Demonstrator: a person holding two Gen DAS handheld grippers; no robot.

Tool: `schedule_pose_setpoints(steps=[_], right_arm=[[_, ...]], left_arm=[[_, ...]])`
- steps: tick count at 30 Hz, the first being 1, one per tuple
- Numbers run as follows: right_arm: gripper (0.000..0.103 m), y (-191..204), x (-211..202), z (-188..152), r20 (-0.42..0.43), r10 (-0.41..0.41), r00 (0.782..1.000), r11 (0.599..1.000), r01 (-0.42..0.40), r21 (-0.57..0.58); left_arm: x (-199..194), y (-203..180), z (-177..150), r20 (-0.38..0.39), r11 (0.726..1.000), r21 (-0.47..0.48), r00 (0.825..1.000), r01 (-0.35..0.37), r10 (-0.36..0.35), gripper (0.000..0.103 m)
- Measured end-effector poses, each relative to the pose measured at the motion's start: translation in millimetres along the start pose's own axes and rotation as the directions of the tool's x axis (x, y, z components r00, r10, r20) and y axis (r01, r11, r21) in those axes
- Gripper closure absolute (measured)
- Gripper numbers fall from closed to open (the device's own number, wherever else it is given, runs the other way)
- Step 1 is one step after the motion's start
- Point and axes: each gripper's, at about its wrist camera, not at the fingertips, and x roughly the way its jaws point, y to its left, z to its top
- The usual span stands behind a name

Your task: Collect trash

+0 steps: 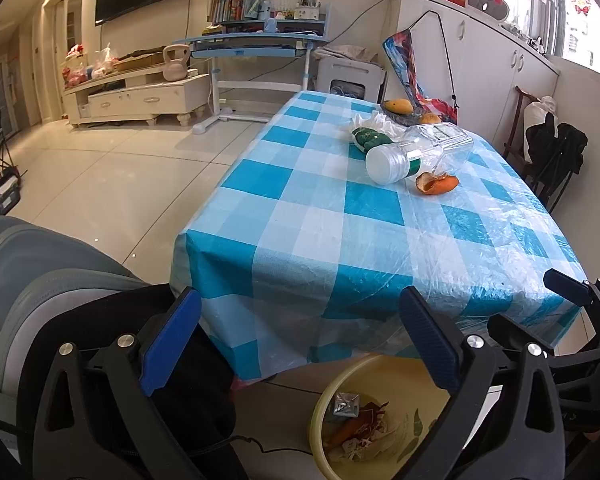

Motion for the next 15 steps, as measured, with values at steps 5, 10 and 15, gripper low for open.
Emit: schedule_pose_setpoints(steps=[5,10,15], right_arm=[[0.008,0.5,0.0,-0.1,0.0,0.0,1.0,1.0,0.0,-0.001],[0.008,0.8,0.2,-0.3,-0.001,0.001,1.0,1.0,-0.001,-0.001],[0.008,1.8,0.8,-0.5,-0.003,0.003,1.0,1.0,-0.003,-0.004]], left_arm=[[0.3,0.1,-0.1,-0.001,1.0,-0.001,1.0,-0.001,0.001,0.008],[0.4,0.1,0.0,-0.001,1.0,-0.001,1.0,-0.001,0.001,0.008],[0.5,0.3,-0.1,-0.001,1.0,-0.001,1.0,-0.002,0.002,0.008]])
